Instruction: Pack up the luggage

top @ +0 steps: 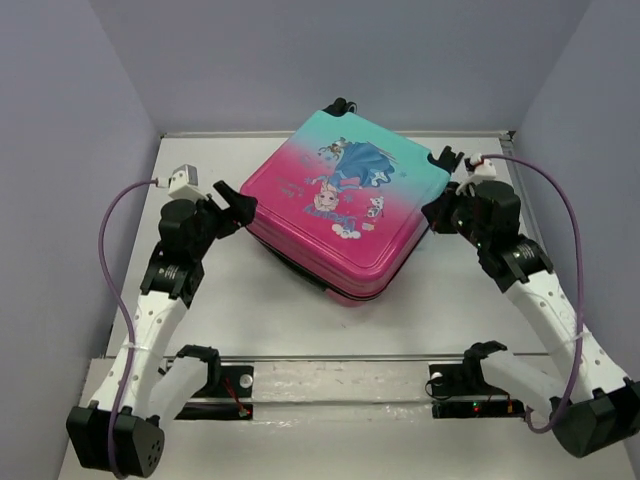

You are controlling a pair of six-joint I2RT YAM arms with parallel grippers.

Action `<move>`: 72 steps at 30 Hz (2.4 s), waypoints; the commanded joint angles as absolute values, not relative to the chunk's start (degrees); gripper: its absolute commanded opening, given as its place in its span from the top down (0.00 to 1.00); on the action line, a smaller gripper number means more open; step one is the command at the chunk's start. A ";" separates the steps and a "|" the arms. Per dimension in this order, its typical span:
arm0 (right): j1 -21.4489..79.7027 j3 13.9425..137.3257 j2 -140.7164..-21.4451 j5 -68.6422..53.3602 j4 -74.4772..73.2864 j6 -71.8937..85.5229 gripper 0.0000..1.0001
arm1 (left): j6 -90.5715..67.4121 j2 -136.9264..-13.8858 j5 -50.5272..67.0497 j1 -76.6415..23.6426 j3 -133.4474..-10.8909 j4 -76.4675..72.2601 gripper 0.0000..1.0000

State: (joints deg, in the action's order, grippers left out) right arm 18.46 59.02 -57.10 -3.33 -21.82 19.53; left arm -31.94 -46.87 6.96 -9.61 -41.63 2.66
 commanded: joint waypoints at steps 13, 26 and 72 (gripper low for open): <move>9.05 49.13 -71.61 -8.40 -3.14 24.00 0.93 | -33.40 -68.21 8.00 -3.34 -60.30 -6.59 0.05; 10.37 77.43 -93.26 -26.20 -3.07 18.72 0.65 | -26.28 -41.86 13.97 -9.74 -49.75 6.40 0.18; 15.82 22.94 -91.76 -43.07 76.63 20.73 0.93 | -39.99 -55.99 8.35 -36.12 -30.15 -17.05 0.39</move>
State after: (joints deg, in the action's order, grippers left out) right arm 15.42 22.94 -91.72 -43.70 61.65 17.15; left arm -40.97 -55.77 9.23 -35.68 -27.53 -12.38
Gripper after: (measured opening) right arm 0.142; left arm 0.611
